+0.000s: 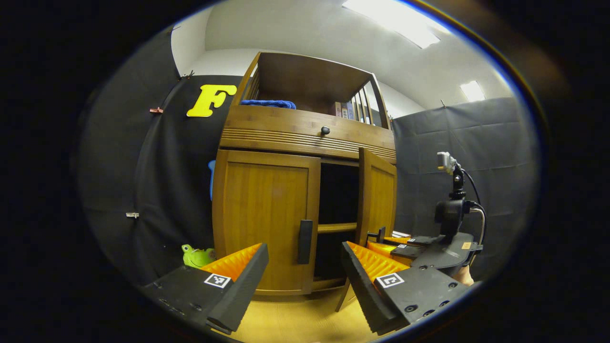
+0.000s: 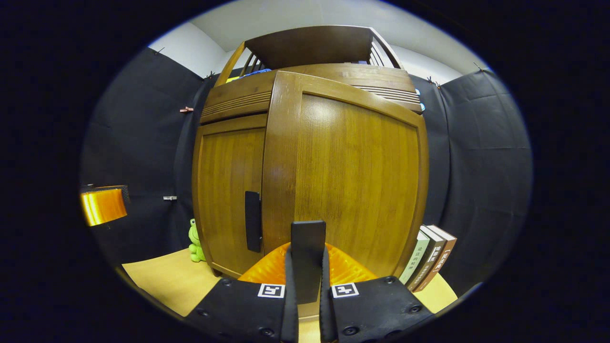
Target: Open the right door of the double-door shoe cabinet with the right hand, and open the left door with the left hand.
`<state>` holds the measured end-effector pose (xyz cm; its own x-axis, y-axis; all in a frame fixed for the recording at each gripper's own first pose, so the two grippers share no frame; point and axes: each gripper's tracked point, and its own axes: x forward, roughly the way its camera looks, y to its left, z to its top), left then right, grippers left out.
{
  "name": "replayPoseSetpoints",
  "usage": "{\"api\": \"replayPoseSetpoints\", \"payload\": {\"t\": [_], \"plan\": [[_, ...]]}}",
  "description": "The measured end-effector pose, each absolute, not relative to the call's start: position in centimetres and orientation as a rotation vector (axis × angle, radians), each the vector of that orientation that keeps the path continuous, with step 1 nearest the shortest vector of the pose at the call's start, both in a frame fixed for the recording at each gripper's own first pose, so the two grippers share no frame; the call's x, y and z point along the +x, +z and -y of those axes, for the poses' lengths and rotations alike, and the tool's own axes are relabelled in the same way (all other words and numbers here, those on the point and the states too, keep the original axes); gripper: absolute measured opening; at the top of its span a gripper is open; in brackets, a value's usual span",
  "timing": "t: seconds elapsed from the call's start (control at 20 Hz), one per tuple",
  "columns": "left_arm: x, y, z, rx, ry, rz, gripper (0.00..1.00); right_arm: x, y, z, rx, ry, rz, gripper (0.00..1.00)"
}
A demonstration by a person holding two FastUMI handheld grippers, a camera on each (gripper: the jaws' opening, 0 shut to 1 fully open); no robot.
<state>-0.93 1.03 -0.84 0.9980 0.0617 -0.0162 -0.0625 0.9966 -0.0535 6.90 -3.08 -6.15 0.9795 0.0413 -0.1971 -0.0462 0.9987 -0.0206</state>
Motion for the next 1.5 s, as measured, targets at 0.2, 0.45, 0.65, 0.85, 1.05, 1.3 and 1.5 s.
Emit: {"api": "replayPoseSetpoints", "payload": {"t": [0.2,0.45,0.65,0.85,1.05,1.3,1.5], "plan": [[-2.1,-1.0,1.0,-0.053,0.065,-0.017,0.95,5.0,-5.6,4.3,-0.023,0.051,-0.201,0.21],[-2.7,-1.1,2.5,-0.047,0.051,-0.013,0.95,3.0,-4.9,6.0,-0.014,0.035,-0.199,0.2],[-2.7,-1.2,3.3,-0.033,0.034,-0.016,0.95,1.1,-4.3,8.0,-0.018,0.001,-0.193,0.2],[-2.2,-1.3,4.3,-0.03,0.018,-0.013,0.95,-0.9,-3.6,11.0,-0.032,-0.056,-0.192,0.2],[-1.7,-1.4,5.3,-0.035,0.007,-0.008,0.95,-2.4,-3.3,13.8,-0.063,-0.108,-0.198,0.2],[-1.2,-2.0,5.6,-0.031,0.014,-0.025,0.95,-3.7,-3.0,17.5,-0.092,-0.178,-0.197,0.19],[-0.9,-2.3,5.9,-0.024,0.019,-0.04,0.95,-4.8,-2.7,20.2,-0.061,-0.211,-0.201,0.14]]}}
